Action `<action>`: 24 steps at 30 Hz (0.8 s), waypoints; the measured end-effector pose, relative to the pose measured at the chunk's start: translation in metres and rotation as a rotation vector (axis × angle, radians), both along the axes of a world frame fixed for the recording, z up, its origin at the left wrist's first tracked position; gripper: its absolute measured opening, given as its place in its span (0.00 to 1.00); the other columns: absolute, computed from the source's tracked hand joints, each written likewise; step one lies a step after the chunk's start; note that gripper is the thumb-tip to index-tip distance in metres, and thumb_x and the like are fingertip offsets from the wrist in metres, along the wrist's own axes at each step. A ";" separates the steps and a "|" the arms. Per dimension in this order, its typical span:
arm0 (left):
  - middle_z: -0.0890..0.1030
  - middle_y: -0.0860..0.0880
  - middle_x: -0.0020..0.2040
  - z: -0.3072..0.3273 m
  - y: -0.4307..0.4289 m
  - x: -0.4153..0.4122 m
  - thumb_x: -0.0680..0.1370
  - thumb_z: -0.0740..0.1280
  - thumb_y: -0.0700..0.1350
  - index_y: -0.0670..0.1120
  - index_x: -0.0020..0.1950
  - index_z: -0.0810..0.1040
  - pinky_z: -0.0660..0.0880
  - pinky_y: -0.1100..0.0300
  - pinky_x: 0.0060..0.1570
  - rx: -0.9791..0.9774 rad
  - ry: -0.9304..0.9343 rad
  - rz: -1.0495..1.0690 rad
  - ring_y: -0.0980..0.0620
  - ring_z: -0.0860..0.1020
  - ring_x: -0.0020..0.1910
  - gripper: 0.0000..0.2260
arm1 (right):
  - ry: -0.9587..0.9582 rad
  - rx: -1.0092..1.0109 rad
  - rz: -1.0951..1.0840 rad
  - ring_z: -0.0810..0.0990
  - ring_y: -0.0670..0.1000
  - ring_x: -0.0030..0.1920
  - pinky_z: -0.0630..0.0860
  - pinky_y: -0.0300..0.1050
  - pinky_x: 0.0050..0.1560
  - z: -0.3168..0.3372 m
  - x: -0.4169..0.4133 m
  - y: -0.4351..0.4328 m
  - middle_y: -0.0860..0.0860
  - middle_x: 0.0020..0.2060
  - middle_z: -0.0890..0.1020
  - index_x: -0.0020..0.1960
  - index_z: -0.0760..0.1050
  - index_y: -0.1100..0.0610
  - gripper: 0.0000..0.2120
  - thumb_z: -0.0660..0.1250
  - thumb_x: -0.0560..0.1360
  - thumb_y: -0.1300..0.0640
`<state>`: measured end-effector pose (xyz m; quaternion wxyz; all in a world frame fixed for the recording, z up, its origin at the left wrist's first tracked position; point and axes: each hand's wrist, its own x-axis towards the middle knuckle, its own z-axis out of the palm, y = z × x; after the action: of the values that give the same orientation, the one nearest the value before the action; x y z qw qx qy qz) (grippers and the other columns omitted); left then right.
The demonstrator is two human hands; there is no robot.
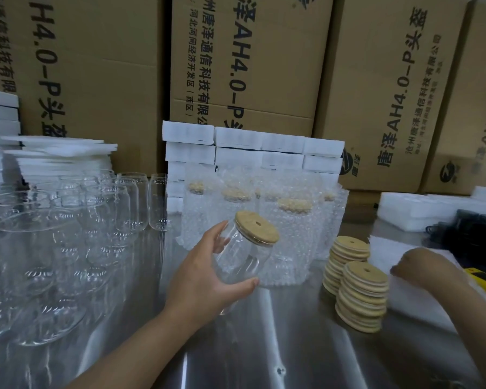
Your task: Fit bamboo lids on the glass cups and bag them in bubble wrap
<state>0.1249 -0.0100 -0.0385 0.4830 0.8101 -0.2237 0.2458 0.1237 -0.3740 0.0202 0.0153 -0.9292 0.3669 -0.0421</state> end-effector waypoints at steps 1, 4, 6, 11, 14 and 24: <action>0.70 0.71 0.57 0.000 0.000 0.000 0.54 0.72 0.69 0.81 0.60 0.53 0.68 0.65 0.58 -0.005 0.007 0.002 0.73 0.68 0.61 0.41 | -0.055 0.023 0.010 0.75 0.58 0.58 0.72 0.50 0.61 0.003 -0.002 0.000 0.57 0.59 0.77 0.63 0.74 0.59 0.19 0.60 0.78 0.48; 0.71 0.70 0.57 0.001 0.000 -0.001 0.54 0.71 0.70 0.81 0.59 0.53 0.69 0.63 0.59 -0.028 0.020 0.006 0.71 0.70 0.60 0.40 | -0.295 0.136 0.026 0.77 0.59 0.52 0.74 0.52 0.57 0.021 -0.011 0.006 0.59 0.51 0.79 0.57 0.77 0.62 0.15 0.61 0.79 0.52; 0.72 0.70 0.57 0.002 0.001 -0.001 0.54 0.72 0.70 0.80 0.59 0.54 0.69 0.65 0.57 -0.071 0.027 0.005 0.71 0.70 0.60 0.39 | -0.474 0.192 0.077 0.77 0.61 0.50 0.74 0.53 0.53 0.040 -0.022 0.018 0.61 0.49 0.80 0.55 0.78 0.62 0.16 0.61 0.80 0.51; 0.74 0.68 0.55 0.005 0.001 0.000 0.54 0.72 0.68 0.72 0.63 0.57 0.71 0.64 0.55 -0.226 0.022 0.024 0.72 0.72 0.56 0.41 | -0.812 0.416 0.401 0.70 0.54 0.29 0.69 0.45 0.32 0.082 -0.055 0.073 0.57 0.32 0.76 0.45 0.79 0.60 0.14 0.64 0.78 0.49; 0.73 0.68 0.55 0.004 0.003 0.000 0.56 0.73 0.66 0.69 0.66 0.58 0.71 0.65 0.54 -0.279 0.003 0.044 0.73 0.71 0.55 0.42 | -0.715 0.452 0.641 0.76 0.53 0.35 0.71 0.47 0.37 0.083 -0.069 0.116 0.54 0.36 0.80 0.41 0.79 0.55 0.11 0.65 0.77 0.49; 0.75 0.63 0.57 0.010 0.009 0.000 0.60 0.76 0.60 0.59 0.70 0.63 0.71 0.66 0.56 -0.406 -0.107 0.127 0.66 0.74 0.58 0.42 | -0.128 0.259 0.927 0.73 0.50 0.41 0.65 0.42 0.35 -0.028 -0.018 0.213 0.52 0.42 0.76 0.46 0.71 0.57 0.09 0.59 0.81 0.52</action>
<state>0.1248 -0.0009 -0.0286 0.6072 0.6944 -0.1434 0.3584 0.1057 -0.1607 -0.0074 0.1706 -0.9808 -0.0852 -0.0418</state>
